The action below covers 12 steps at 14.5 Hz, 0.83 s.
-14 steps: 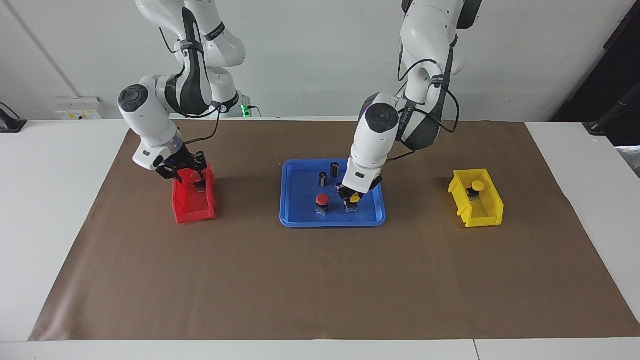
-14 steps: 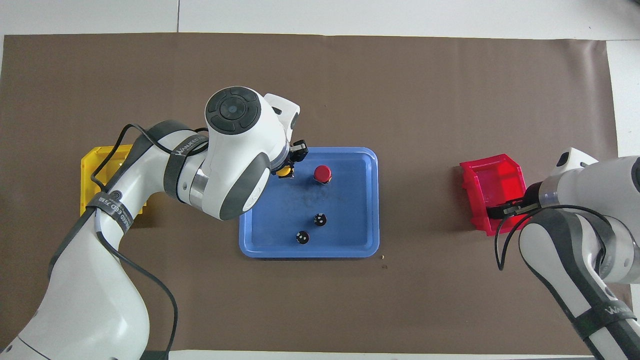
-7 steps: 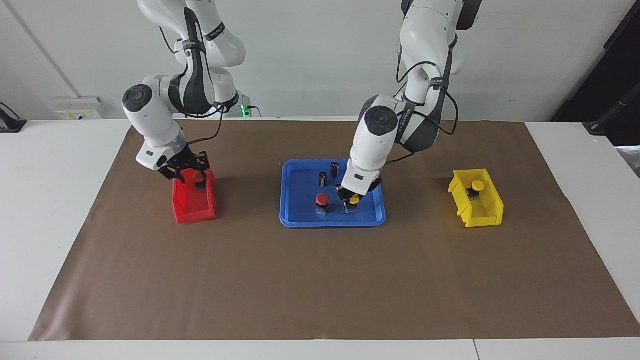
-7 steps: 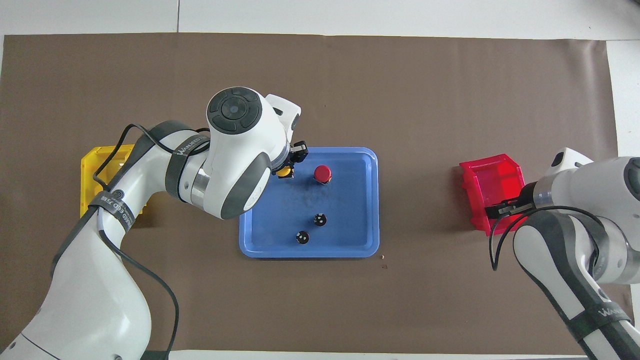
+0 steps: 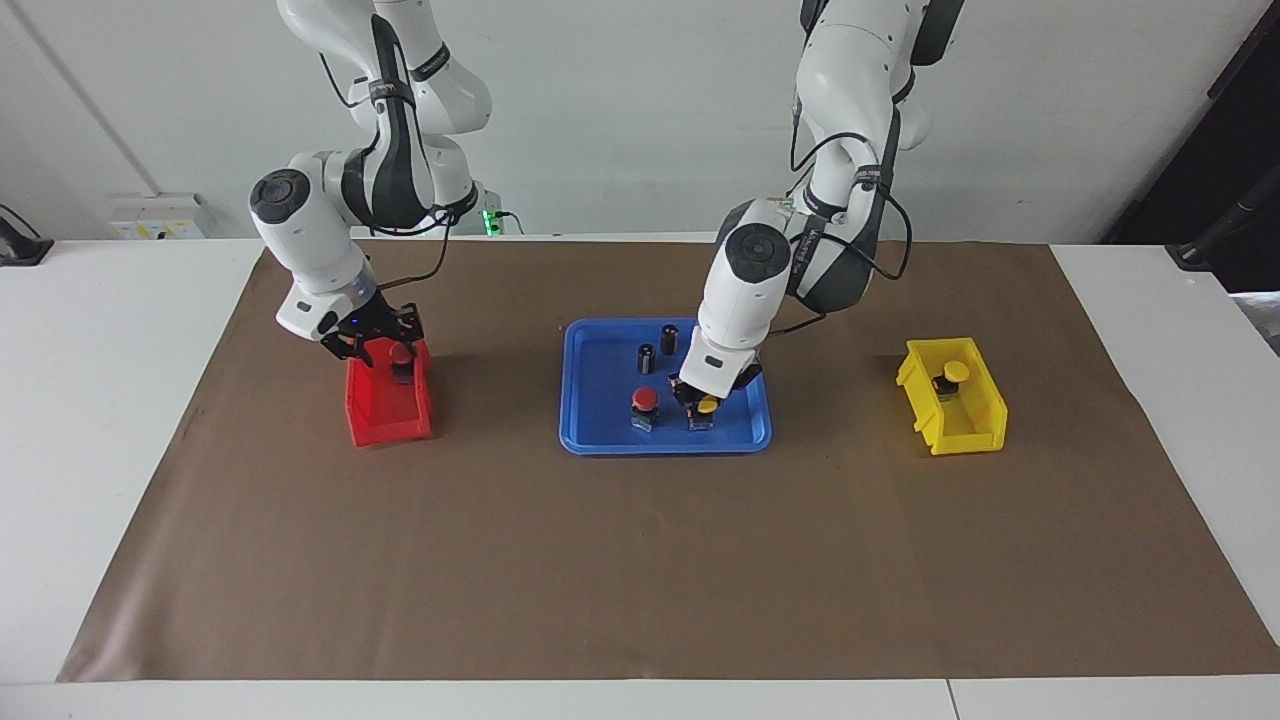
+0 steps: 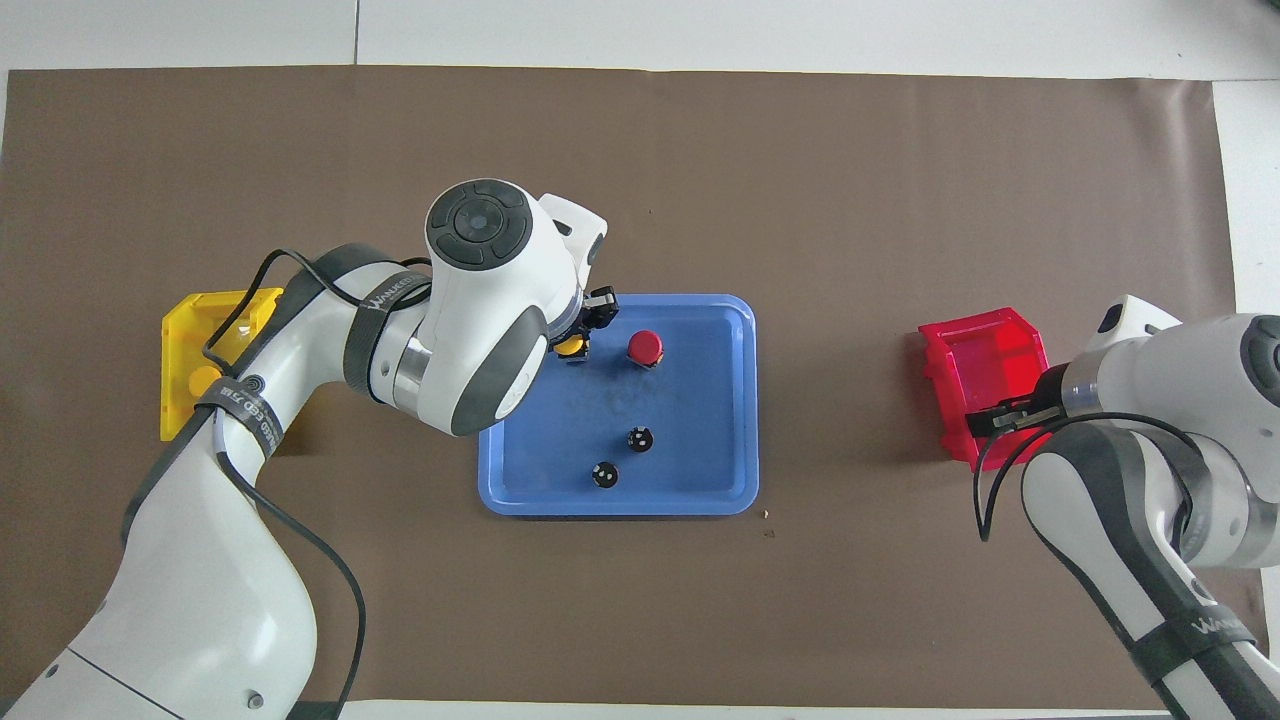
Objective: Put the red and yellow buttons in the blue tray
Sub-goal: 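Place the yellow button in the blue tray with the left gripper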
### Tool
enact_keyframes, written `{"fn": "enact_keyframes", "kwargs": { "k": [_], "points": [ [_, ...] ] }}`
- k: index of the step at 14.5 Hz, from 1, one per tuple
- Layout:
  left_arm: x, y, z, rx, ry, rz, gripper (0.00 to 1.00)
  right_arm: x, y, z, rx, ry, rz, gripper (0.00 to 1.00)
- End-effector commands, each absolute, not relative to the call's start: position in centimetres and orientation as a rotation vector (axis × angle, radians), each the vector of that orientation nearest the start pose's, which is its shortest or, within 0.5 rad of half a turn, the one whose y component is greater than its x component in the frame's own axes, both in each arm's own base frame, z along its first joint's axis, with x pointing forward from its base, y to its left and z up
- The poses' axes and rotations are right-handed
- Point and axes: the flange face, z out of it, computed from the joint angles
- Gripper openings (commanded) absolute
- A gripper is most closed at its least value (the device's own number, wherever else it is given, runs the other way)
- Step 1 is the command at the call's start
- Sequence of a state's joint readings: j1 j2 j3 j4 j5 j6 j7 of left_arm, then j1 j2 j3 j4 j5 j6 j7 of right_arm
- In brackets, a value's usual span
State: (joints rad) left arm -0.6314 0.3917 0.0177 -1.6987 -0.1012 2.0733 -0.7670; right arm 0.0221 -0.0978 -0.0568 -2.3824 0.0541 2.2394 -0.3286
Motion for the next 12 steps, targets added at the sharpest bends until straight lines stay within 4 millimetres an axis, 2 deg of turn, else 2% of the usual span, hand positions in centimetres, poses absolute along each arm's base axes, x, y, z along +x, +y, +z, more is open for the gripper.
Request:
{"fn": "enact_keyframes", "kwargs": {
  "k": [1,3,5,6,7,9,11,12],
  "points": [
    [53.0,-38.5,36.5,-3.189,-0.301,0.095,0.54,47.7,-1.5,35.9,-3.070,-0.380,0.043,0.77],
    [52.6,-39.0,36.6,-3.189,-0.292,0.099,0.62,47.9,-1.5,36.2,-3.070,-0.378,0.045,0.77],
    [52.3,-39.3,37.2,-3.187,-0.288,0.109,0.60,48.1,-1.5,36.3,-3.068,-0.378,0.061,0.77],
    [52.3,-38.8,38.5,-3.179,-0.291,0.134,0.59,48.1,-1.5,36.2,-3.068,-0.378,0.061,0.76],
    [52.6,-37.7,40.7,-3.173,-0.304,0.151,0.59,48.0,-1.8,36.1,-3.068,-0.374,0.063,0.75],
    [53.7,-33.5,45.7,-3.157,-0.306,0.196,0.61,47.8,-2.1,36.1,-3.067,-0.371,0.065,0.74],
    [53.4,-29.5,49.8,-3.160,-0.229,0.223,0.67,47.7,-2.9,36.0,-3.068,-0.352,0.069,0.72],
    [53.4,-27.0,51.5,-3.149,-0.253,0.239,0.76,47.6,-3.0,35.9,-3.069,-0.347,0.071,0.72]
  ]
}}
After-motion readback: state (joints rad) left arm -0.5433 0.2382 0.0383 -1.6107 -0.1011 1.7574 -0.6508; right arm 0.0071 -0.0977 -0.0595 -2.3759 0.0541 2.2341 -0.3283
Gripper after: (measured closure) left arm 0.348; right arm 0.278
